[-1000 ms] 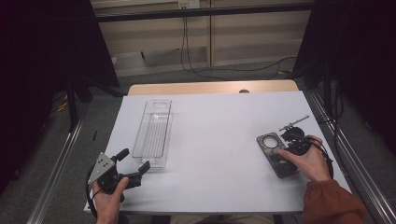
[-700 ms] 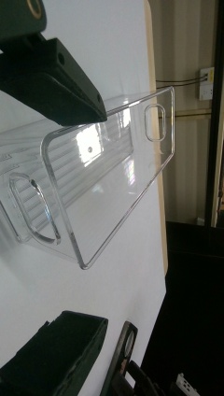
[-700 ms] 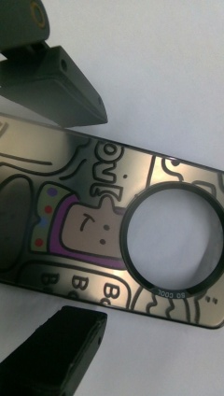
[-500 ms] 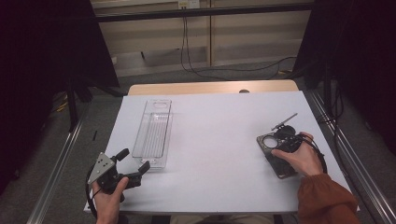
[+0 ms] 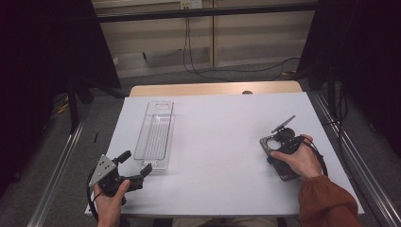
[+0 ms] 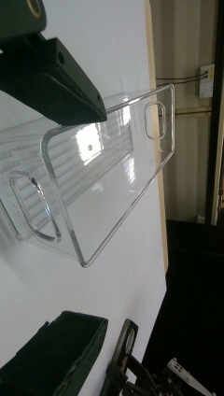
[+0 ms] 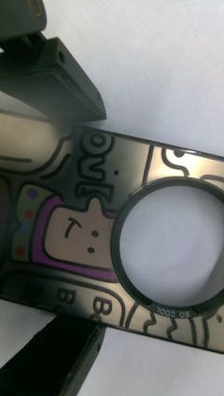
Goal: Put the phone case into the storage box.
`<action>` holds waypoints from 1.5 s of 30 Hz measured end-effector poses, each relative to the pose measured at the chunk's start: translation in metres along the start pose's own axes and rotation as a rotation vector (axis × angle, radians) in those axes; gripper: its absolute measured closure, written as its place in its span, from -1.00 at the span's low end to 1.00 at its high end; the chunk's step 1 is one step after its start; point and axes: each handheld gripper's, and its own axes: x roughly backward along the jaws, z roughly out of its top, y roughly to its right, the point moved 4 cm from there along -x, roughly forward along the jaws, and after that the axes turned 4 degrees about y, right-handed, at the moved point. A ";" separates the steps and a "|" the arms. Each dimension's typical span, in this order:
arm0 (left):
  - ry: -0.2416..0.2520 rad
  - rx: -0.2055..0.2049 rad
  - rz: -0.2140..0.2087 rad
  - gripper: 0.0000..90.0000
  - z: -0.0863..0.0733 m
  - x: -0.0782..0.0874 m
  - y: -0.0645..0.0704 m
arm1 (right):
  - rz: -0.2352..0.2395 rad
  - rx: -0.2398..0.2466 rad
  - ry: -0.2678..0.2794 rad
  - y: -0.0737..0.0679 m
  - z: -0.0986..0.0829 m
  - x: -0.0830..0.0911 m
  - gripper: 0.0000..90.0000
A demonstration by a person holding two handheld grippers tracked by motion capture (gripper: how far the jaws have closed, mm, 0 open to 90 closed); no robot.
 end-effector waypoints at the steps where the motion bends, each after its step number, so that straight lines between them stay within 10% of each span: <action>1: 0.000 0.002 -0.003 -0.93 0.000 0.000 0.000 | 0.003 -0.006 0.001 0.001 0.000 0.000 -0.91; 25: -0.003 0.002 -0.005 -0.93 0.000 0.001 0.000 | -0.013 0.008 -0.037 0.001 0.002 0.006 -0.75; 45: -0.005 -0.003 0.001 -0.93 0.000 0.001 0.000 | 0.002 0.036 0.121 -0.002 0.003 0.034 -0.74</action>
